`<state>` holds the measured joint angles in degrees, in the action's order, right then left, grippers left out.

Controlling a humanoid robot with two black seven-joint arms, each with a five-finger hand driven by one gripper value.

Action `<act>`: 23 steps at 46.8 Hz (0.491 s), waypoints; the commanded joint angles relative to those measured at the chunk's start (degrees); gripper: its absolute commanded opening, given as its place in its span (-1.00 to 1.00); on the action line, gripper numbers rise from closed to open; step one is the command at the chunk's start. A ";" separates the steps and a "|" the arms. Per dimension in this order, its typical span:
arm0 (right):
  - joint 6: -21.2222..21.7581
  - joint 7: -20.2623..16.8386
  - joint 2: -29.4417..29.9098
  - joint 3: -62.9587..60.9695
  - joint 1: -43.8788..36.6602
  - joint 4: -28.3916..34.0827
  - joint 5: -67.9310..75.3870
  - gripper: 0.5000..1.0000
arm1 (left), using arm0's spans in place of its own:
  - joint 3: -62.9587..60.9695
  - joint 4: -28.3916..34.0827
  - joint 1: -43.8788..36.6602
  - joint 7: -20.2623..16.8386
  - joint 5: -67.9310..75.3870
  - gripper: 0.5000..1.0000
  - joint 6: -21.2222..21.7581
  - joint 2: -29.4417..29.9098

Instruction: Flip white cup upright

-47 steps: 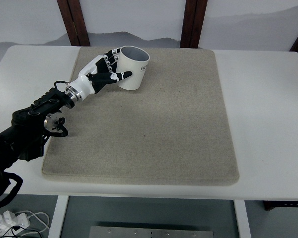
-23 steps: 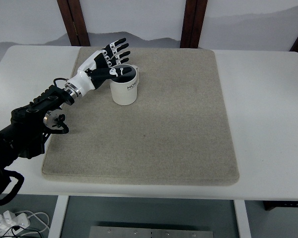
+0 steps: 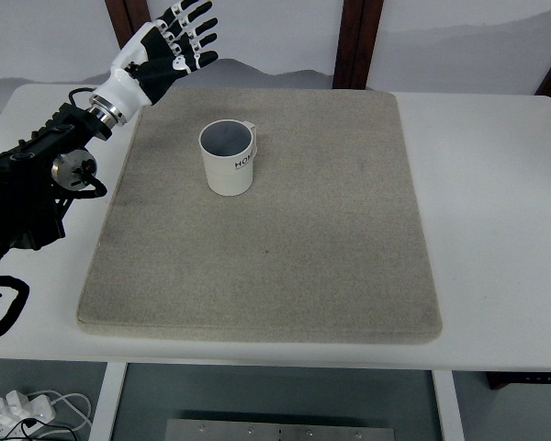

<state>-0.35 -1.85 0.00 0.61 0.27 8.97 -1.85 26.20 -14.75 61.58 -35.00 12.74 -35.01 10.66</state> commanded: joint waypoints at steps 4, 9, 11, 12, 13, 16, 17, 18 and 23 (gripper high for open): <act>0.00 0.00 0.00 0.01 -0.01 0.00 0.00 0.81 | -0.01 0.07 1.44 0.00 -4.73 0.99 0.01 2.79; 0.00 0.00 0.00 0.01 -0.01 0.00 0.00 0.81 | -0.01 0.07 1.97 0.00 -7.63 0.99 0.01 4.20; 0.00 0.00 0.00 0.01 -0.01 0.00 0.00 0.81 | 0.08 0.16 1.88 0.00 -8.86 0.99 0.01 4.20; 0.00 0.00 0.00 0.01 -0.01 0.00 0.00 0.81 | 0.00 0.34 1.88 0.00 -9.39 0.99 0.01 4.28; 0.00 0.00 0.00 0.01 -0.01 0.00 0.00 0.81 | 0.08 0.51 1.88 0.00 -10.09 0.99 0.01 4.28; 0.00 0.00 0.00 0.01 -0.01 0.00 0.00 0.81 | 0.08 0.69 1.53 0.00 -11.94 0.99 0.01 4.72; 0.00 0.00 0.00 0.01 -0.01 0.00 0.00 0.81 | 0.08 0.69 1.44 0.00 -12.55 0.99 0.01 4.81; 0.00 0.00 0.00 0.01 -0.01 0.00 0.00 0.81 | 0.08 0.69 1.36 0.00 -13.08 0.99 0.01 4.90; 0.00 0.00 0.00 0.01 -0.01 0.00 0.00 0.81 | 0.08 0.87 0.92 0.00 -16.77 0.99 0.01 4.90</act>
<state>-0.35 -1.85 0.00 0.62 0.26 8.97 -1.85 26.28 -13.91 62.70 -35.00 -1.66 -35.01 15.53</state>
